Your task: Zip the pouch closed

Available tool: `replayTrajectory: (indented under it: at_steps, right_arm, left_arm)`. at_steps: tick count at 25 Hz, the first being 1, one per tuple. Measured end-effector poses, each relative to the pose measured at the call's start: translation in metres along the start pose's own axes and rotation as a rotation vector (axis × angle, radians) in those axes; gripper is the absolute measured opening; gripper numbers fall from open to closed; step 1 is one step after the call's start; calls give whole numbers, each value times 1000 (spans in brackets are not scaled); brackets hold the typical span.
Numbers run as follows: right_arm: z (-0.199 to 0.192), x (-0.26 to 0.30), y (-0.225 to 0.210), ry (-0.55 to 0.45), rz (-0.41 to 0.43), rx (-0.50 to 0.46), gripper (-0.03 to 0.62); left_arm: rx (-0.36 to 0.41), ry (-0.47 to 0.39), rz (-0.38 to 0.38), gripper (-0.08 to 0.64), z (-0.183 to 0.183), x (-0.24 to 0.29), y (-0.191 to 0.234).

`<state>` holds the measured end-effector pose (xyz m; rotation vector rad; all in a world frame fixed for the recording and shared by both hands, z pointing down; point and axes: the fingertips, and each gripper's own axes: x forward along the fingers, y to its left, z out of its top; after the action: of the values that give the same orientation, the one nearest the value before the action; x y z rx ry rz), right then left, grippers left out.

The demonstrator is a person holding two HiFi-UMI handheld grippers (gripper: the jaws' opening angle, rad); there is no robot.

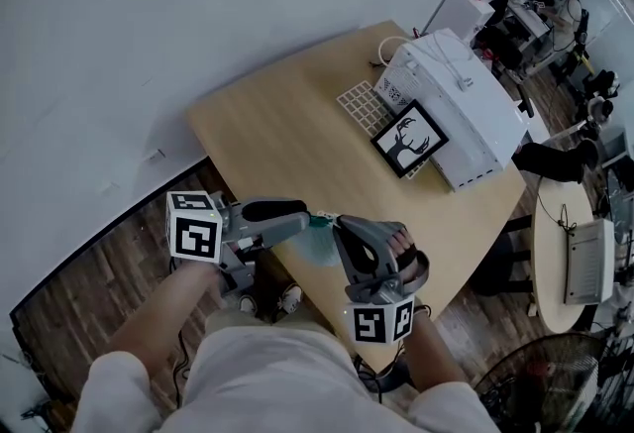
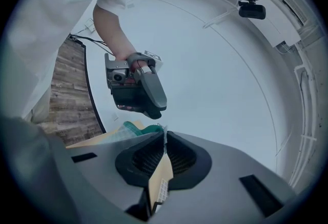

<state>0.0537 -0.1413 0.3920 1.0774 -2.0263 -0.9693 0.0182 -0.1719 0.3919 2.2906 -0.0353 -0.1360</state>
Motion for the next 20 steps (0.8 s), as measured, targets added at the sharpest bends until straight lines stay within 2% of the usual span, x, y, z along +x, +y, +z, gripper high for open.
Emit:
replayTrajectory:
  at_steps: [1, 5, 9, 15, 20]
  right_arm:
    - [4, -2, 0, -10, -1, -11, 17]
    - [19, -8, 3, -47, 6, -66, 17]
    - [25, -8, 7, -61, 15, -98, 17]
    - [26, -5, 10, -51, 12, -100, 17]
    - [24, -3, 15, -29, 17, -96, 17]
  left_arm:
    - [-25, 2, -12, 129, 0, 0, 0]
    - [-155, 6, -114, 149, -4, 2, -8]
    - [-199, 40, -170, 149, -11, 3, -14]
    - [-210, 54, -162, 123, -12, 4, -13]
    - [-213, 43, -119, 63, -13, 2, -5]
